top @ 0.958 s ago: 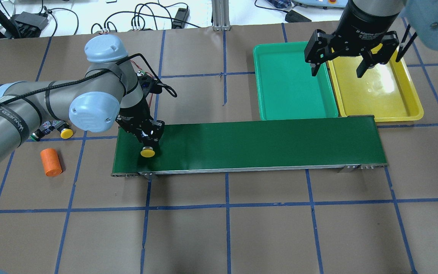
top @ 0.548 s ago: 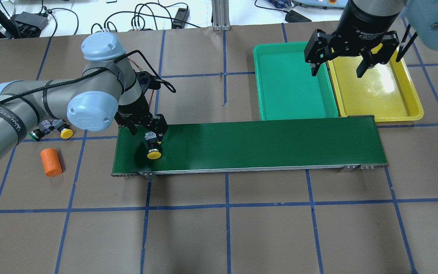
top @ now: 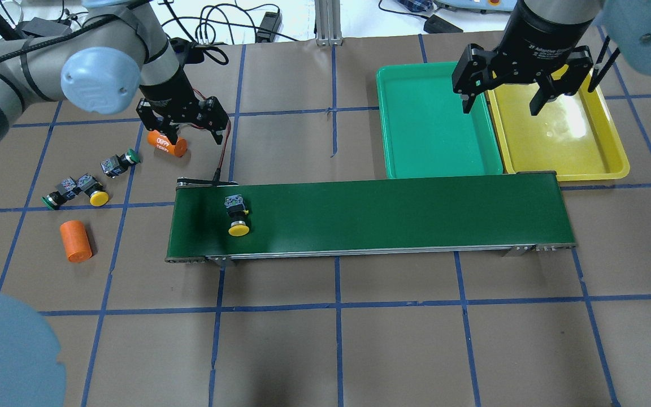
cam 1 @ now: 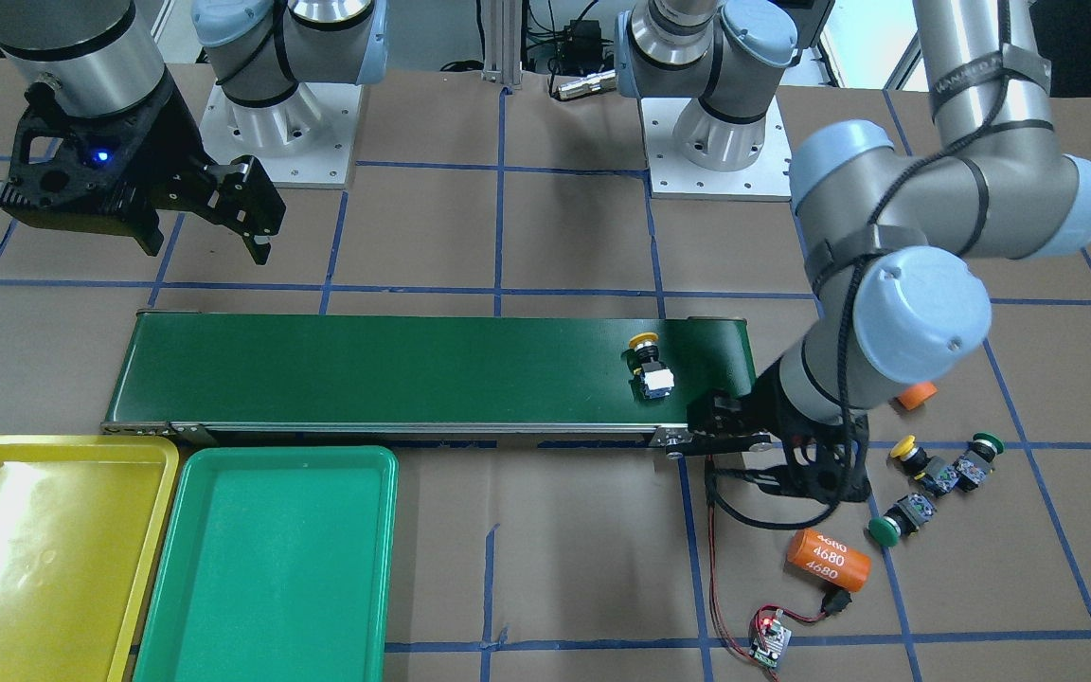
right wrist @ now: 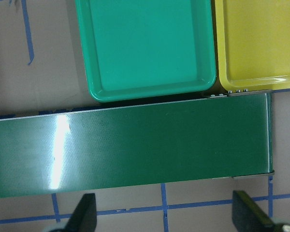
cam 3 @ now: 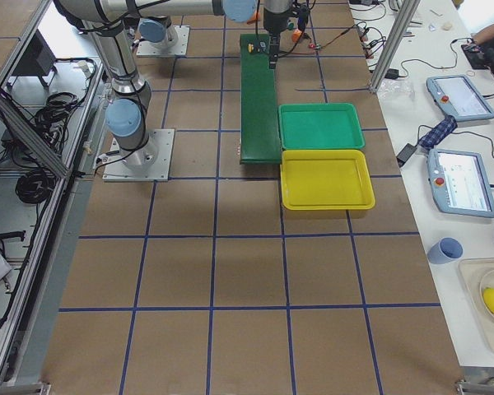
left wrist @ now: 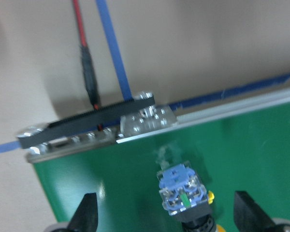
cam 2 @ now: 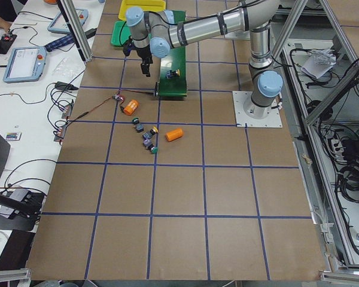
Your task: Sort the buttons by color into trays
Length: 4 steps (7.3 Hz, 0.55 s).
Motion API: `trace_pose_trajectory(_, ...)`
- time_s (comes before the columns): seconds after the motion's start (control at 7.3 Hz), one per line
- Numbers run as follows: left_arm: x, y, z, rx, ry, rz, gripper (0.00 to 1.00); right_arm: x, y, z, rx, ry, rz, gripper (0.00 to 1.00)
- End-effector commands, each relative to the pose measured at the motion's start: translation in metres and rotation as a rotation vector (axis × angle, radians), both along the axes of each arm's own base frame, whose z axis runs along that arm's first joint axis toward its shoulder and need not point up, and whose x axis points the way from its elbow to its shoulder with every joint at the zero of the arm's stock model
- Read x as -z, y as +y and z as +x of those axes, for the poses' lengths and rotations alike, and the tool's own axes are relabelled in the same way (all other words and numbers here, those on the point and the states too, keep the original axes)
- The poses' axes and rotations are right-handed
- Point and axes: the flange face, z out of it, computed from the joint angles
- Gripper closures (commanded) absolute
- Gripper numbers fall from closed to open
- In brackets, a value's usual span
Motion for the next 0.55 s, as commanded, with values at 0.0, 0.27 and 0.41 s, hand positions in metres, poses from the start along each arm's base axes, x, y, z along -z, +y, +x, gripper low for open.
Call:
trace_pose_trajectory(0.0, 0.051, -0.071, 0.056, -0.241, -0.014, 0.005, 0.00, 0.000, 0.001, 0.000, 0.001, 0.001, 0.006, 0.00)
trace_pose_trajectory(0.27, 0.104, -0.062, 0.085, -0.410, -0.032, 0.105, 0.00, 0.001, 0.001, 0.000, -0.001, 0.001, 0.008, 0.00)
trace_pose_trajectory(0.41, 0.112, -0.058, 0.106, -0.471, -0.036, 0.127, 0.00, 0.000, 0.002, 0.000, -0.001, 0.001, 0.006, 0.00)
